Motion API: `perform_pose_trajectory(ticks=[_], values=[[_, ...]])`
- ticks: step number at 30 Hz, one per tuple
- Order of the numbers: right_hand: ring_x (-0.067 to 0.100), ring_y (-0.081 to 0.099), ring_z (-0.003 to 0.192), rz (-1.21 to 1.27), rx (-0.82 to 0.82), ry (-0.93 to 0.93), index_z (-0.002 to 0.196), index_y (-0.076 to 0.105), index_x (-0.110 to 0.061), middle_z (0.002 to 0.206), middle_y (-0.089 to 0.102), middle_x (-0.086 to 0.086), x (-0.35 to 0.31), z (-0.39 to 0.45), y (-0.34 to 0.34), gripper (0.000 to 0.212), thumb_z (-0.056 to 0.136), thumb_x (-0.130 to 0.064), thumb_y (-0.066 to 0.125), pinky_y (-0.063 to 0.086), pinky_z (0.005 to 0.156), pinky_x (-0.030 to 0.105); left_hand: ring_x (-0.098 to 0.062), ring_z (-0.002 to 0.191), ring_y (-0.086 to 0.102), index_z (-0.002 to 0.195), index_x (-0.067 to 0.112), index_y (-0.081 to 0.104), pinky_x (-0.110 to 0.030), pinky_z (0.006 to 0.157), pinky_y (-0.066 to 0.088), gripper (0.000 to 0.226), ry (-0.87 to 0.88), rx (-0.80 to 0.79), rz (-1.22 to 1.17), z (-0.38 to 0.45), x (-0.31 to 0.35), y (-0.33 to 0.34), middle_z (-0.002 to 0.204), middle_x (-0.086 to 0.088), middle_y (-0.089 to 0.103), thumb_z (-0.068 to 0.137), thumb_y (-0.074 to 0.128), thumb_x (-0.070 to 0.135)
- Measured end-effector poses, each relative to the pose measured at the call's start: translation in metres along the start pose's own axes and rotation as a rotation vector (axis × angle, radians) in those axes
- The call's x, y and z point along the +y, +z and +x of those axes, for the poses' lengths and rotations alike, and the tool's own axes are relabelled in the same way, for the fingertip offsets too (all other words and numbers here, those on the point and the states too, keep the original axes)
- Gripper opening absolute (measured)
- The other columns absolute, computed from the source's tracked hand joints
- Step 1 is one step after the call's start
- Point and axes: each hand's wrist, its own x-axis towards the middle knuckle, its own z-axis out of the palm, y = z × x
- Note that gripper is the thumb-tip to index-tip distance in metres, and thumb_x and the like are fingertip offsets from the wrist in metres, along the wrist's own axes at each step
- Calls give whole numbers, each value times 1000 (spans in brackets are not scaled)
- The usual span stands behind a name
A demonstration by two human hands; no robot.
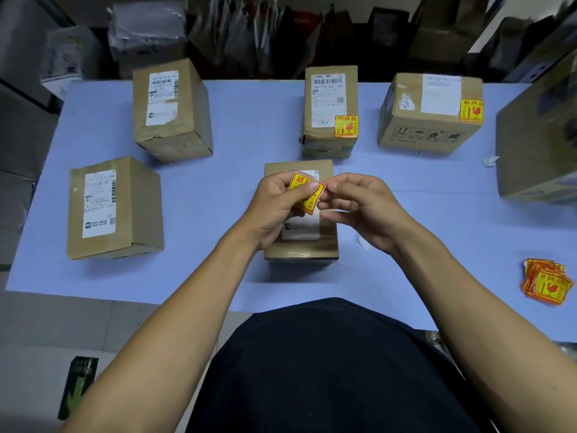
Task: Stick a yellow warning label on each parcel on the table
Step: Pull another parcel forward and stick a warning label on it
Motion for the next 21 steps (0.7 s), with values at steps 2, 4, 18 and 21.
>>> perform_pose_trajectory(ticks=[2,4,18,21], values=[[15,71,69,13,-24,21,88,67,-6,72,70,6,-3,-2,1,16,99,-5,56,60,60,24,-9,57,54,80,10,66,-20,54,45,15,4,-29,-16,-1,3,-2,64,1,63,94,63,7],[15,71,68,8,-41,23,87,67,-6,72,70,6,-5,-3,3,16,99,-5,55,61,61,25,-10,56,54,79,8,66,-20,53,46,15,12,-35,-26,-2,6,-2,65,-2,63,94,63,5],[11,65,70,-95,18,-65,81,65,-14,69,64,0,1,-4,10,22,100,-11,54,59,62,27,-13,80,67,98,18,64,-28,72,51,15,20,69,-26,-5,-1,3,87,3,71,88,74,18],[9,60,67,-186,112,-128,82,64,-15,68,61,-2,4,-1,12,21,100,-10,53,56,64,24,-10,86,59,98,23,59,-24,75,48,33,105,294,98,-3,-9,8,93,5,61,75,82,28]])
